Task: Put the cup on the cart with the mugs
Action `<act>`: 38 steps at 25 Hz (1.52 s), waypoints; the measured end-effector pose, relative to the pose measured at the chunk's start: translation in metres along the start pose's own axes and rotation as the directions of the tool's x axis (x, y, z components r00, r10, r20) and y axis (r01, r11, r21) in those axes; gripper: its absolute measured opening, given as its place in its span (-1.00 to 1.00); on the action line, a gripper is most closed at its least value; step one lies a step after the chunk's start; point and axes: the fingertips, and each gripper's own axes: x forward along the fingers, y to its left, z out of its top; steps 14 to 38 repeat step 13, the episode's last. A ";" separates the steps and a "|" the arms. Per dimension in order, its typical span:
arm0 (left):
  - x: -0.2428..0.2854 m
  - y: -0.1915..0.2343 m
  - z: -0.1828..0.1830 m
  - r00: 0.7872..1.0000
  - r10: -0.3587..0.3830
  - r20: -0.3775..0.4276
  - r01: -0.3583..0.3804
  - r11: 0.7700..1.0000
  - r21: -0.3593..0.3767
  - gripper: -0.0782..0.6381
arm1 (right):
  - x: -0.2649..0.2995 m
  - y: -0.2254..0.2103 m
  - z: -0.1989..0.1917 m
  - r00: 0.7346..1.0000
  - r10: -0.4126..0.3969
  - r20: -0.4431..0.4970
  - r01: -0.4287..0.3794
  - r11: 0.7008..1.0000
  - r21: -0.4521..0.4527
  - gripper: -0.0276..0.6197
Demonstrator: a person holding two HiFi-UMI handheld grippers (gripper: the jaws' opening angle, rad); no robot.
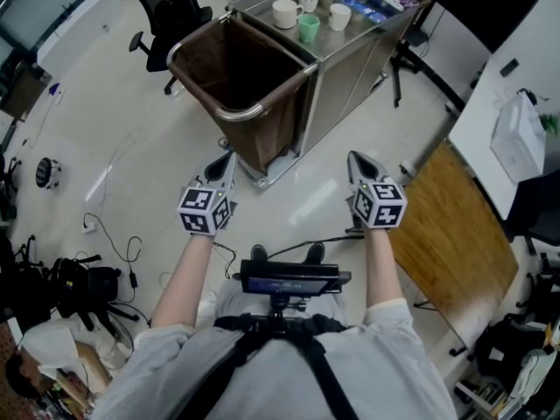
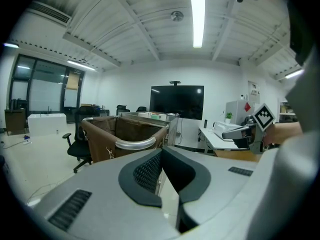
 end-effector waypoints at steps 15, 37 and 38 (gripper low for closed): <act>-0.001 0.024 0.006 1.000 0.003 0.020 -0.003 1.000 -0.001 -0.77 | 0.011 0.006 0.017 1.000 -0.007 0.016 0.008 1.000 -0.022 -0.91; -0.001 0.024 0.006 1.000 0.003 0.020 -0.003 1.000 -0.001 -0.77 | 0.011 0.006 0.017 1.000 -0.007 0.016 0.008 1.000 -0.022 -0.91; -0.001 0.024 0.006 1.000 0.003 0.020 -0.003 1.000 -0.001 -0.77 | 0.011 0.006 0.017 1.000 -0.007 0.016 0.008 1.000 -0.022 -0.91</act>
